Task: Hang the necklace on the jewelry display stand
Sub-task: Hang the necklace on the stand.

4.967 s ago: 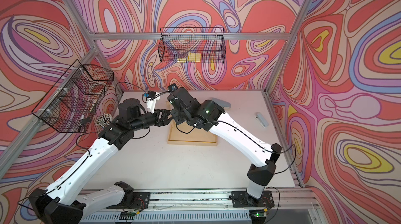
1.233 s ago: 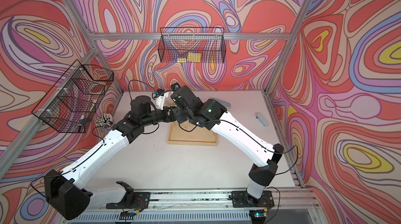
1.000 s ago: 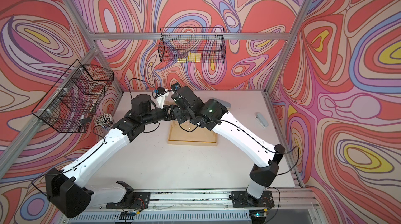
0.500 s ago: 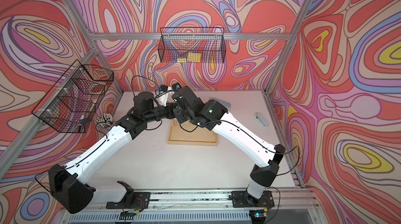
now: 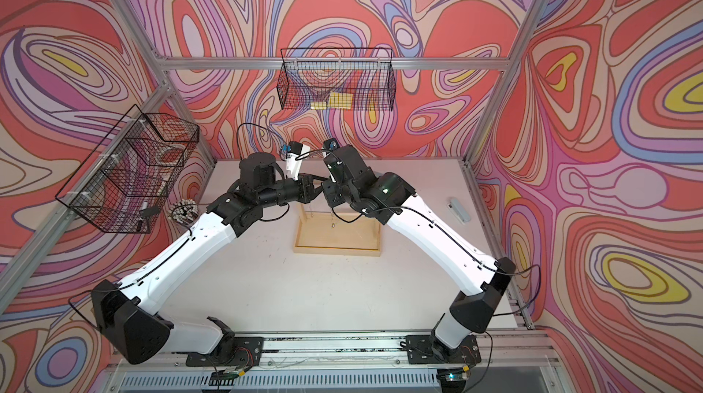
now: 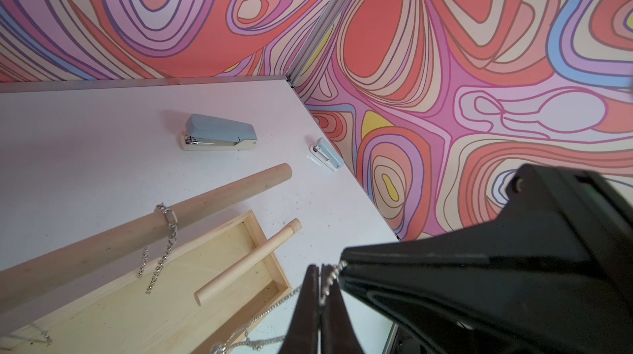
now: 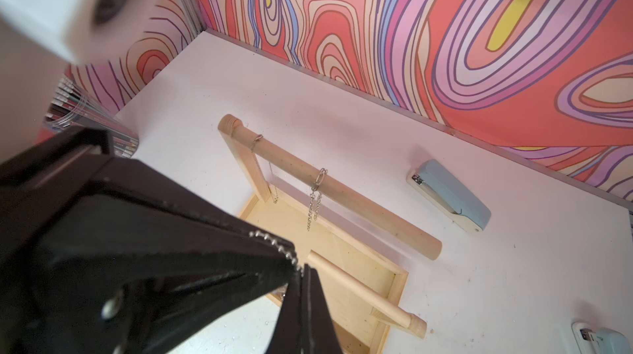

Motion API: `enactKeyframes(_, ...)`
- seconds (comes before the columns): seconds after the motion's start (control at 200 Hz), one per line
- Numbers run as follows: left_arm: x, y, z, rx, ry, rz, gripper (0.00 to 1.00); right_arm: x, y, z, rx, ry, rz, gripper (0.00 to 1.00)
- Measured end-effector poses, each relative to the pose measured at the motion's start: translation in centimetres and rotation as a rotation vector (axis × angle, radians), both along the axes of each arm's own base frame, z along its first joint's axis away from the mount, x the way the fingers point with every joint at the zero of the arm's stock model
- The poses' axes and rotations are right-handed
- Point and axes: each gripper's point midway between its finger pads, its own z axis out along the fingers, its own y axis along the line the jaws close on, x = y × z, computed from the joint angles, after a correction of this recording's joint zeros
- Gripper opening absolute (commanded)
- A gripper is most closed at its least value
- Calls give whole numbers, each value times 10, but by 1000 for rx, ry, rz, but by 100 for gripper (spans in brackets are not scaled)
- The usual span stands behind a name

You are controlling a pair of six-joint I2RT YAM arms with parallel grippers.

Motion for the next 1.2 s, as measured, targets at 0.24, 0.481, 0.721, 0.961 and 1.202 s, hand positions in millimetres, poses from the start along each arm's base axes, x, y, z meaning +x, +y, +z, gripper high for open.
enactKeyframes(0.24,5,-21,4,29,-4,-39,0,14,-19,1,29,-15,-35,0)
enactKeyframes(0.481,15,-41,13,41,-11,-68,0,29,-40,10,59,-47,-74,0)
enactKeyframes(0.721,31,-65,14,50,-8,-86,0,47,-63,12,83,-70,-118,0)
enactKeyframes(0.961,46,-82,3,71,14,-90,0,62,-82,2,107,-53,-144,0)
enactKeyframes(1.202,56,-91,6,66,7,-90,0,72,-92,5,145,-58,-146,0)
